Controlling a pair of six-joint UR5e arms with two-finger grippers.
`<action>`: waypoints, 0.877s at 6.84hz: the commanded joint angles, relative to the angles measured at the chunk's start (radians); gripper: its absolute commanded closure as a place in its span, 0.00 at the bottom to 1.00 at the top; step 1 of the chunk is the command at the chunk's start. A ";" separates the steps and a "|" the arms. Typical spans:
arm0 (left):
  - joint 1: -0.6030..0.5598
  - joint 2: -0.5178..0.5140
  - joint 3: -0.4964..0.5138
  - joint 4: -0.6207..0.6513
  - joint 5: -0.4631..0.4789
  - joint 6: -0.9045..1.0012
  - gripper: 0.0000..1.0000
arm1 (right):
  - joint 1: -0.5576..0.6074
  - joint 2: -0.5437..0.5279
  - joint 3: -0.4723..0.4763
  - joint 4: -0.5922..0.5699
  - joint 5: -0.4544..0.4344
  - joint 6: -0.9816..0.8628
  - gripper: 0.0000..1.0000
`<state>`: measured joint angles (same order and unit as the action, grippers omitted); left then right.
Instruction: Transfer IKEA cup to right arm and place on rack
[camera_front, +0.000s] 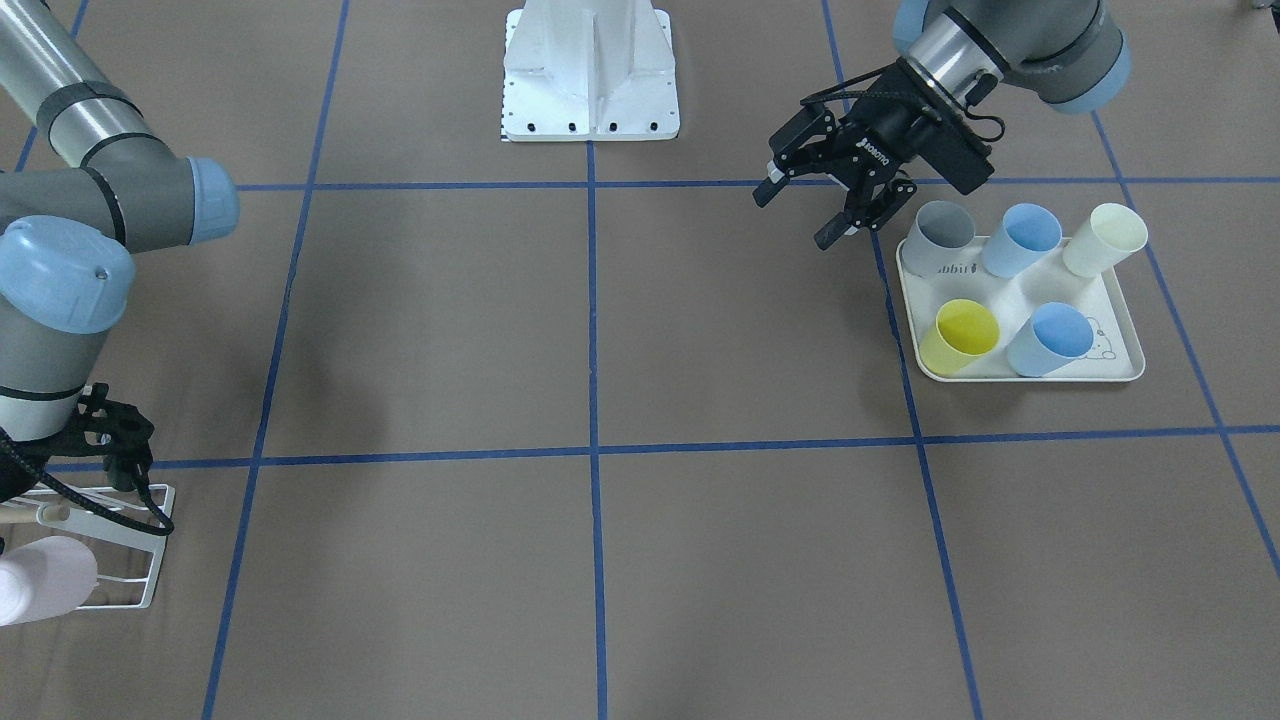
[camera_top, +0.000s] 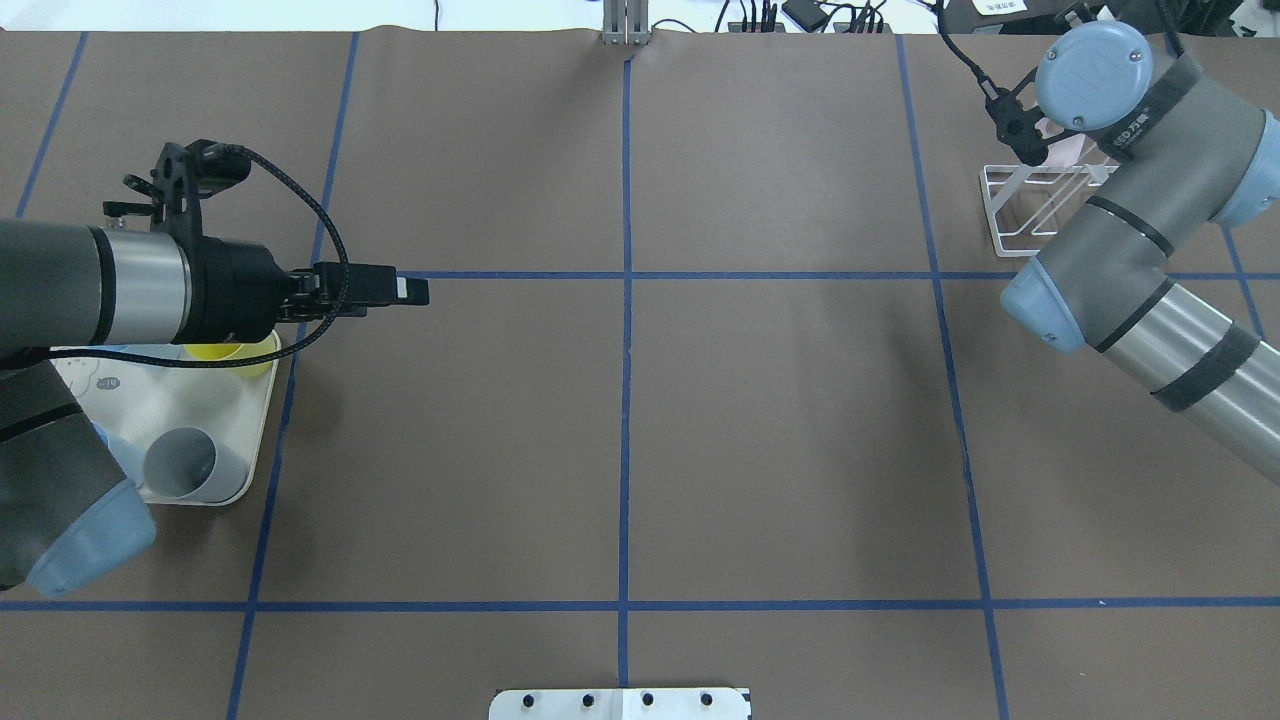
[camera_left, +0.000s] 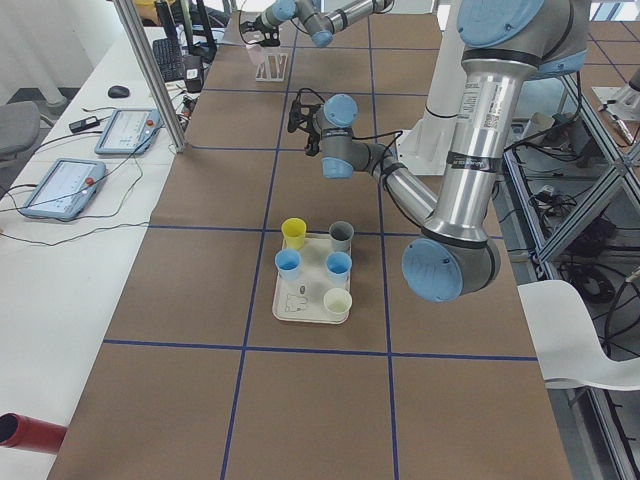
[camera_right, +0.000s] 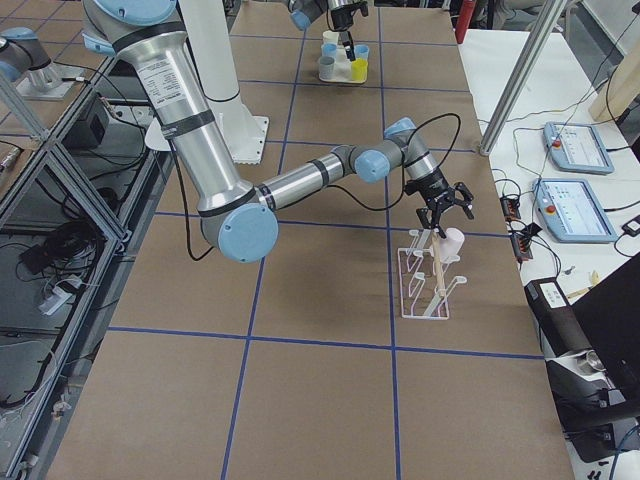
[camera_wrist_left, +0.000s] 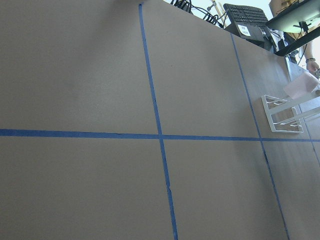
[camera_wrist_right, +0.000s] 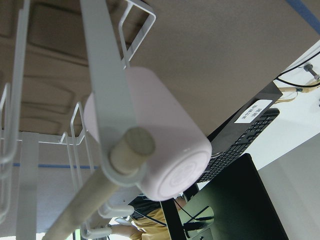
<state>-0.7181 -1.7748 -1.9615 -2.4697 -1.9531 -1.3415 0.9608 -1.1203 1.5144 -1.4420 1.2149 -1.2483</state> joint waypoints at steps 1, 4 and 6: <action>-0.004 0.002 -0.007 0.000 -0.006 0.002 0.00 | 0.001 0.014 0.042 -0.003 0.009 0.022 0.01; -0.043 0.105 -0.063 0.005 -0.013 0.109 0.00 | -0.001 0.010 0.199 -0.014 0.185 0.437 0.01; -0.139 0.193 -0.095 0.088 -0.029 0.354 0.00 | -0.025 -0.009 0.304 -0.009 0.306 0.837 0.01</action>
<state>-0.7992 -1.6292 -2.0390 -2.4322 -1.9709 -1.1269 0.9536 -1.1179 1.7549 -1.4545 1.4524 -0.6522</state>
